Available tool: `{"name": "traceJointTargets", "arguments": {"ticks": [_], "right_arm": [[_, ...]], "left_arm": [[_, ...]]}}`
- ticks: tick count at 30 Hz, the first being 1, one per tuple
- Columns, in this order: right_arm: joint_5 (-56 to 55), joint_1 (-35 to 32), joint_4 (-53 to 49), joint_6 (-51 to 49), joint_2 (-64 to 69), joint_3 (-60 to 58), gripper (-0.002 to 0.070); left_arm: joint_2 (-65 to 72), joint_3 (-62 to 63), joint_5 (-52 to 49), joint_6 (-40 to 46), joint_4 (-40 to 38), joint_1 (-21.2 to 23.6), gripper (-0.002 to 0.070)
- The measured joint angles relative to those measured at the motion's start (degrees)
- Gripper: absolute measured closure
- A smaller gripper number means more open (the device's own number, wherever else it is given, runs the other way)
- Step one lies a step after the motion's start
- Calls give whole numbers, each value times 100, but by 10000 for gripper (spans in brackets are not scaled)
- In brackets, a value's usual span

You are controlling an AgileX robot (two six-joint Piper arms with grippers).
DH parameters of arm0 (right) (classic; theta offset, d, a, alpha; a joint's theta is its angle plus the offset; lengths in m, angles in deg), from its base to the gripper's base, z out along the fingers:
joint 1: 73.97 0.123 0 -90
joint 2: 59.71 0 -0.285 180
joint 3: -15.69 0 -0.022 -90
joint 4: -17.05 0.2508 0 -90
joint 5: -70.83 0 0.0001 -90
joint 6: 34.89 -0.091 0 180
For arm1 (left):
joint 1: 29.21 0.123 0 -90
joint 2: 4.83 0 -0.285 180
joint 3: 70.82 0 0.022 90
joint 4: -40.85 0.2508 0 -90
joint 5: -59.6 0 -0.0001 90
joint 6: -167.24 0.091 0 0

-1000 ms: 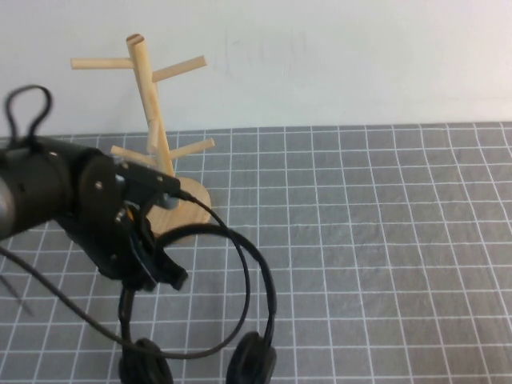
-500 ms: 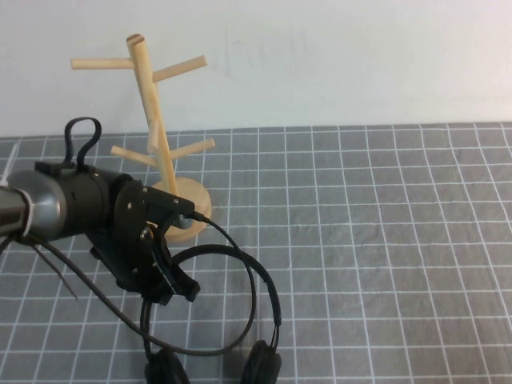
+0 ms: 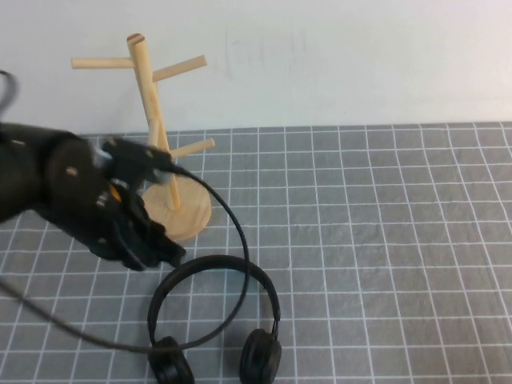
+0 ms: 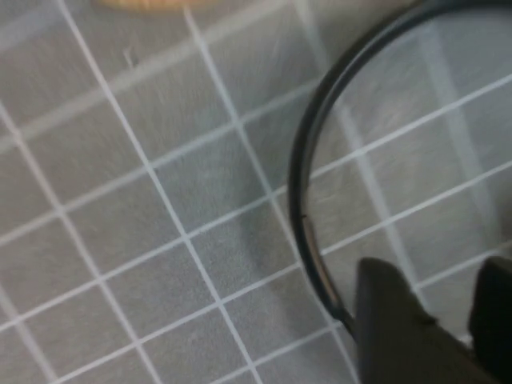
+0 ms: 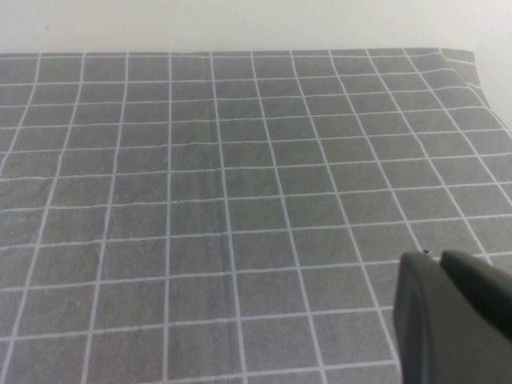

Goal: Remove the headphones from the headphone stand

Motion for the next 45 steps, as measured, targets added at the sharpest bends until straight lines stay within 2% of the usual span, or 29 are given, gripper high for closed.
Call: {"name": "traceJointTargets", "arguments": {"ticks": [3,6,16,20,24,29,45], "right_arm": [[0,0,0,0,0,0,685],[0,0,0,0,0,0,685],[0,0,0,0,0,0,685],[0,0,0,0,0,0,685],[0,0,0,0,0,0,685],[0,0,0,0,0,0,685],[0,0,0,0,0,0,685]], "left_arm": [[-1057,0,-294,0,-26,0,605],[-2103,0,-549,-181,63,0,656],[-5818,-929,-693,-1537,1113,0,676],[-7349,-1741,-96,-1852,1509,0,676],[-8605,-2228,362,-2233,1575,0,677],[-9147,-2484,267,-2348,1561,0,678],[-9156,-2534,122,-2365,1360,0,678]]}}
